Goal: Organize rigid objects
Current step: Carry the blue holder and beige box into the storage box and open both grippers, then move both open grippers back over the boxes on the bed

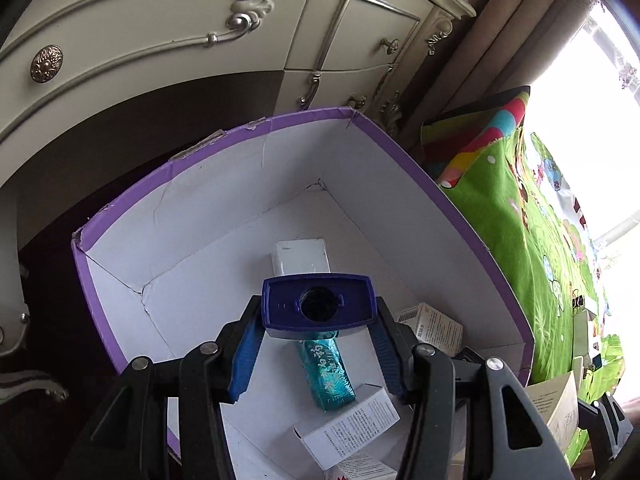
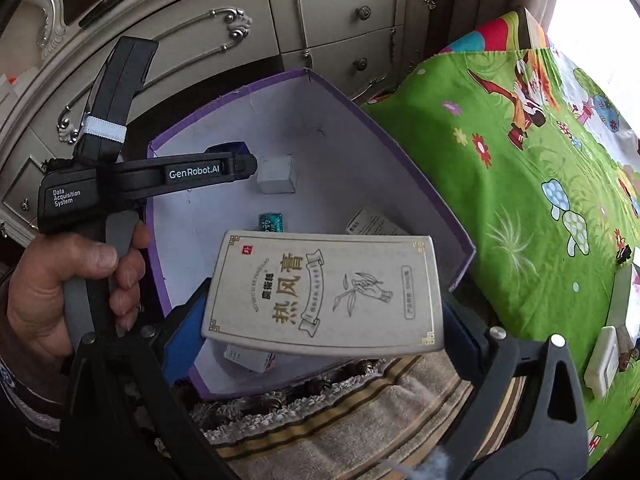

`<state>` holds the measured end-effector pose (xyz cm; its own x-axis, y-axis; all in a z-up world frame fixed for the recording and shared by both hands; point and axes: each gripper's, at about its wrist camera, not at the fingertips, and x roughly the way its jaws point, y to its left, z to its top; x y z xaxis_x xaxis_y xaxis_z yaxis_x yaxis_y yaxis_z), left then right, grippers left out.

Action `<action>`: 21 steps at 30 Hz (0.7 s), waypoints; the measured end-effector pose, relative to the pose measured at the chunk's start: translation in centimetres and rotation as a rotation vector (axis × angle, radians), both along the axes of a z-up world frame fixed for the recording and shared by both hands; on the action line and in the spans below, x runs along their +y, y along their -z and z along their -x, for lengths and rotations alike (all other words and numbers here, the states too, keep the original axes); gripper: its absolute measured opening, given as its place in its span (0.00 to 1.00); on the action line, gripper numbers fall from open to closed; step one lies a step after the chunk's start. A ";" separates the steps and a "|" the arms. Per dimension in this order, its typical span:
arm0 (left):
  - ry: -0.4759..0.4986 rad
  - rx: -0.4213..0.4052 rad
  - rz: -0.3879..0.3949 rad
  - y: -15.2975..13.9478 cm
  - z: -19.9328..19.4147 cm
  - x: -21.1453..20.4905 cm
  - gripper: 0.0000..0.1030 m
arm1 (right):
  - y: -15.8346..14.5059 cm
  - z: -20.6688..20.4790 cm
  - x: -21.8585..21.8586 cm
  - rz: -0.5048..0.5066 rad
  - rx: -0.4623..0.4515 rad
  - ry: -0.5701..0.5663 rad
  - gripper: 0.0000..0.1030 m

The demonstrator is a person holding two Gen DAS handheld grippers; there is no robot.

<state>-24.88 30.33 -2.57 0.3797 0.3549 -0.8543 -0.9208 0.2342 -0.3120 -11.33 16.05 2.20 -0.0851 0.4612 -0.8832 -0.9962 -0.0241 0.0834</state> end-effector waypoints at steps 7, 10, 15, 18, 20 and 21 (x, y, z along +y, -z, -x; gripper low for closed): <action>-0.017 -0.020 0.015 0.3 0.4 0.0 0.73 | 1.0 1.5 -0.2 0.025 -0.022 -0.065 0.98; -0.004 -0.021 0.011 0.2 0.1 -0.4 0.77 | 0.9 1.0 -0.3 0.023 -0.007 -0.050 0.98; 0.007 -0.026 0.011 0.1 -0.7 -0.5 0.77 | 0.1 -0.3 -0.8 -0.010 0.016 -0.002 0.98; 0.011 -0.030 0.009 0.0 -0.7 -0.5 0.77 | -0.6 -1.7 -1.5 -0.045 0.019 0.056 0.98; 0.010 -0.033 0.004 -0.2 -0.7 -0.5 0.77 | -1.1 -3.2 -2.3 -0.063 0.020 0.108 0.98; 0.008 -0.035 0.003 -0.2 -0.7 -0.5 0.77 | -1.3 -4.0 -2.7 -0.071 0.018 0.135 0.98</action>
<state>-24.14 29.79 -2.36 0.4125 0.3494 -0.8413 -0.9073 0.2406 -0.3449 -7.29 13.37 3.52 -0.0335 0.5306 -0.8470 -0.9891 0.1040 0.1043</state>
